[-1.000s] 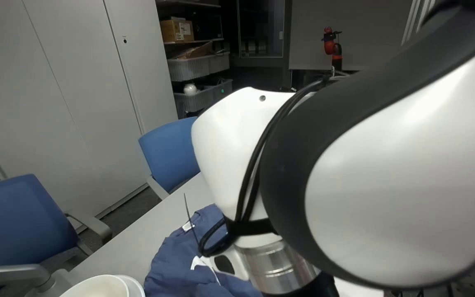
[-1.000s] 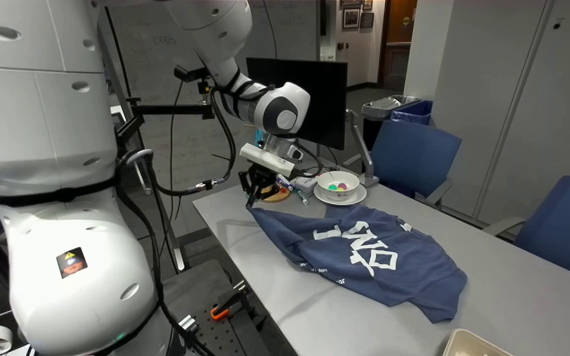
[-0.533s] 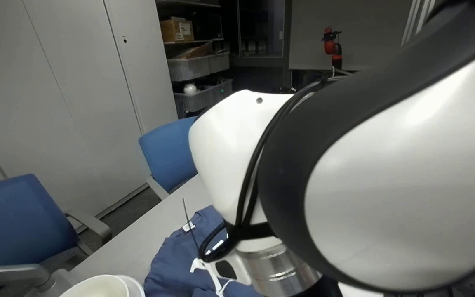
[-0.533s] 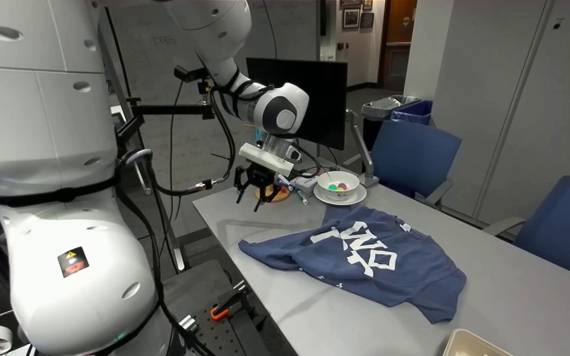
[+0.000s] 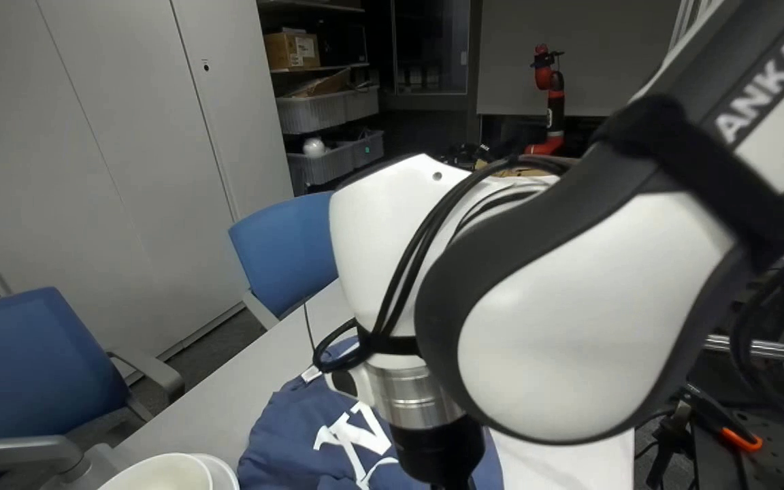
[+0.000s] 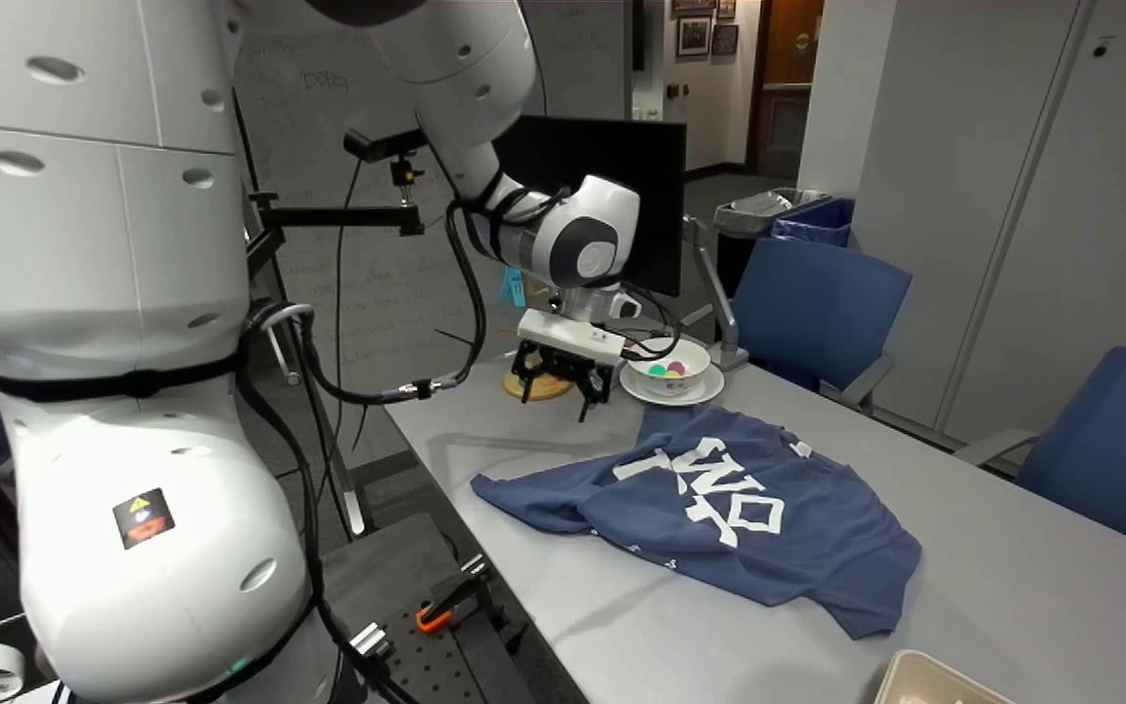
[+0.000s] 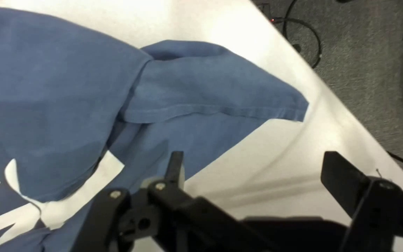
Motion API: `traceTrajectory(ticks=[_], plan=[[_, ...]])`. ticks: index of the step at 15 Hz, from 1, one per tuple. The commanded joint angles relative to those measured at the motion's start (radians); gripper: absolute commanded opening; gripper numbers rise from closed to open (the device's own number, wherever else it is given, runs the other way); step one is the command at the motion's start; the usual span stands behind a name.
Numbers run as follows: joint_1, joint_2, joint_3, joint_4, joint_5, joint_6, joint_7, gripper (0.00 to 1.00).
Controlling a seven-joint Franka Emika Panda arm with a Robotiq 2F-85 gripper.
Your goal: Unfold the blue t-shirt
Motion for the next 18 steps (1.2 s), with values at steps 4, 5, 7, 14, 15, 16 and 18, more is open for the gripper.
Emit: traceTrajectory(ticks=[4, 5, 7, 14, 15, 16, 18], plan=[[0.011, 0.204, -0.071, 0.067, -0.210, 0.249, 0.122, 0.98], [0.016, 0.230, -0.088, 0.083, -0.242, 0.275, 0.151, 0.98], [0.021, 0.276, -0.118, 0.119, -0.295, 0.312, 0.201, 0.95], [0.036, 0.388, -0.199, 0.225, -0.398, 0.318, 0.314, 0.89], [0.038, 0.398, -0.203, 0.231, -0.401, 0.315, 0.322, 0.87], [0.041, 0.406, -0.207, 0.236, -0.408, 0.315, 0.330, 0.87], [0.044, 0.418, -0.207, 0.246, -0.404, 0.311, 0.344, 0.87]])
